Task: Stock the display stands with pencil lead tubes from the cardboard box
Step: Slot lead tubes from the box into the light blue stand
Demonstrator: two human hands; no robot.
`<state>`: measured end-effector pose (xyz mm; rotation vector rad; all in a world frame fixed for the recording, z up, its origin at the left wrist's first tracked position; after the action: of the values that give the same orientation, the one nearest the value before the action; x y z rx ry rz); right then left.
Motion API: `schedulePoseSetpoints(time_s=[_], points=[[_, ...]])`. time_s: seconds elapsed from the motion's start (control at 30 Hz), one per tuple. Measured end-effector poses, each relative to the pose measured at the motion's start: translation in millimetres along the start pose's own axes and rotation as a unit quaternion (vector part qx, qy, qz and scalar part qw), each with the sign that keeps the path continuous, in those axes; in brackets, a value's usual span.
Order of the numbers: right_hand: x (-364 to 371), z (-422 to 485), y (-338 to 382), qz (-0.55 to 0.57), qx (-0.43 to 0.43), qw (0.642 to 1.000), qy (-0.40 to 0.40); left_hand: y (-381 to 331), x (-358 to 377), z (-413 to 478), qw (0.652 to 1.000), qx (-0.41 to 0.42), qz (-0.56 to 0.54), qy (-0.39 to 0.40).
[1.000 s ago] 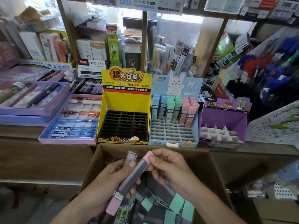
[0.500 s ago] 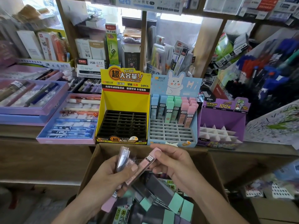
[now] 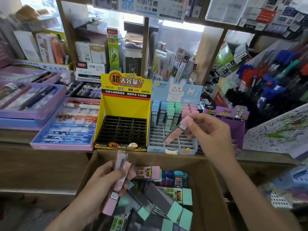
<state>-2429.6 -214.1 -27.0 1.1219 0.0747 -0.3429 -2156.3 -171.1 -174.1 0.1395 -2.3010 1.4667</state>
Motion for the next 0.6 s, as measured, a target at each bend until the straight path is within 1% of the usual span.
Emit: schedulePoseSetpoints(time_s=[0.1,0.23,0.4,0.6], points=[[-13.9,18.9,3.8,-0.087,-0.05,0.995,-0.029,-0.8,0.7,-1.3,1.0,-0.004,-0.019,0.001],[-15.0,35.0,1.7,-0.173,-0.087,0.981,-0.03,-0.8,-2.2,-1.4,1.0,-0.005,-0.028,-0.002],[-3.1,38.5,-1.3,-0.22,-0.129,0.967,-0.016,0.2,-6.2,-0.8,1.0,-0.007,-0.03,-0.003],[0.2,40.2,-6.0,-0.26,-0.145,0.954,0.019,-0.2,-7.4,-0.5,1.0,-0.006,-0.028,-0.003]])
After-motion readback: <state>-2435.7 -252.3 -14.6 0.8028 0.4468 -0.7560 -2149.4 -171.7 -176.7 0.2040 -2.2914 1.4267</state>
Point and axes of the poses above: each hand's wrist, its own z-axis towards the middle knuckle, its own x-axis out of the palm, y = z × x, the point moved 9 cm from there along z, towards the middle knuckle, and after that the axes turned 2 degrees about -x, right-handed, at the moved point
